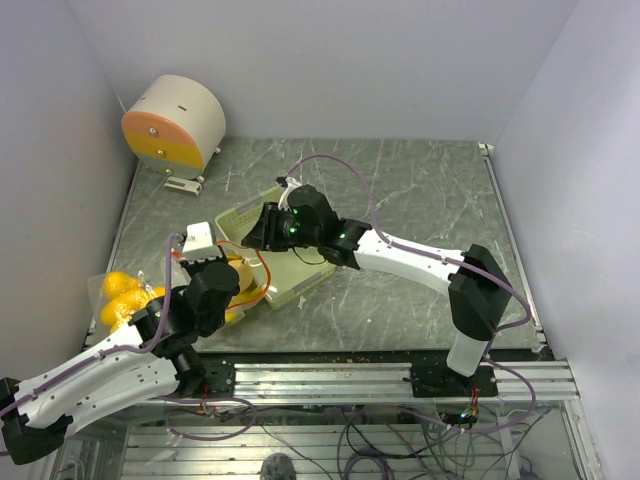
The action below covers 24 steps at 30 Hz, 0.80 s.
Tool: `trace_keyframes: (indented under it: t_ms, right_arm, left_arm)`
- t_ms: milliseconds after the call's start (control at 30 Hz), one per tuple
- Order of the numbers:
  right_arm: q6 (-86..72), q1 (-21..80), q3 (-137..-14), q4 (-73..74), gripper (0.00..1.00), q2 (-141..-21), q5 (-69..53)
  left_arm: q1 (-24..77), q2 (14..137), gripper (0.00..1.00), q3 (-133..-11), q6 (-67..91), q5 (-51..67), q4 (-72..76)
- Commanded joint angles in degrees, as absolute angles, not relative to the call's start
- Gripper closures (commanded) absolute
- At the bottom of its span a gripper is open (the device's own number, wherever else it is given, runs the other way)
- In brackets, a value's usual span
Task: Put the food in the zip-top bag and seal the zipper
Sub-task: Zip the zipper food storage bag.
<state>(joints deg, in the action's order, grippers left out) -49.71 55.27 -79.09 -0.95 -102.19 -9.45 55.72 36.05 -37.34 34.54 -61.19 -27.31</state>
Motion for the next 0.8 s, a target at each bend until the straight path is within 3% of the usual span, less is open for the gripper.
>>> trace_keyframes:
  t_ms: [0, 100, 200, 233, 367, 433, 467, 667, 767]
  right_arm:
    - [-48.53, 55.41, -79.90, 0.71, 0.78, -101.31, -7.64]
    - [-46.65, 55.45, -80.10, 1.71, 0.89, -99.80, -5.05]
    - [-44.19, 55.38, -80.61, 2.14, 0.94, -98.07, -3.99]
    - [-43.16, 55.31, -81.04, 1.84, 0.96, -97.51, -4.61]
    - [-37.24, 55.11, -87.48, 2.25, 1.00, -97.46, -14.10]
    - [-35.23, 55.05, -91.70, 3.29, 1.00, -98.09, -21.02]
    - [-34.55, 55.07, -93.80, 4.89, 1.00, -98.38, -23.33]
    - [-29.65, 53.14, -101.29, 10.50, 1.00, -97.51, -37.68]
    - [-26.00, 51.24, -103.72, 12.82, 1.00, -97.94, -46.52]
  left_arm:
    - [55.91, 36.53, 0.93, -37.19, 34.70, -60.64, -24.95]
    - [55.94, 36.52, 0.93, -38.71, 33.65, -60.90, -25.71]
    - [55.96, 36.32, 0.93, -42.23, 31.41, -60.58, -27.86]
    - [55.96, 36.25, 0.89, -43.97, 30.78, -60.48, -28.94]
    - [55.98, 35.19, 0.42, -51.88, 26.46, -59.14, -33.69]
    - [55.98, 34.01, 0.07, -55.69, 23.24, -57.05, -35.14]
    - [55.93, 32.96, 0.01, -57.73, 21.75, -55.59, -35.68]
    - [55.97, 24.36, 0.00, -62.96, 11.19, -45.55, -32.44]
    - [55.95, 19.73, 0.13, -59.82, 3.33, -39.49, -25.94]
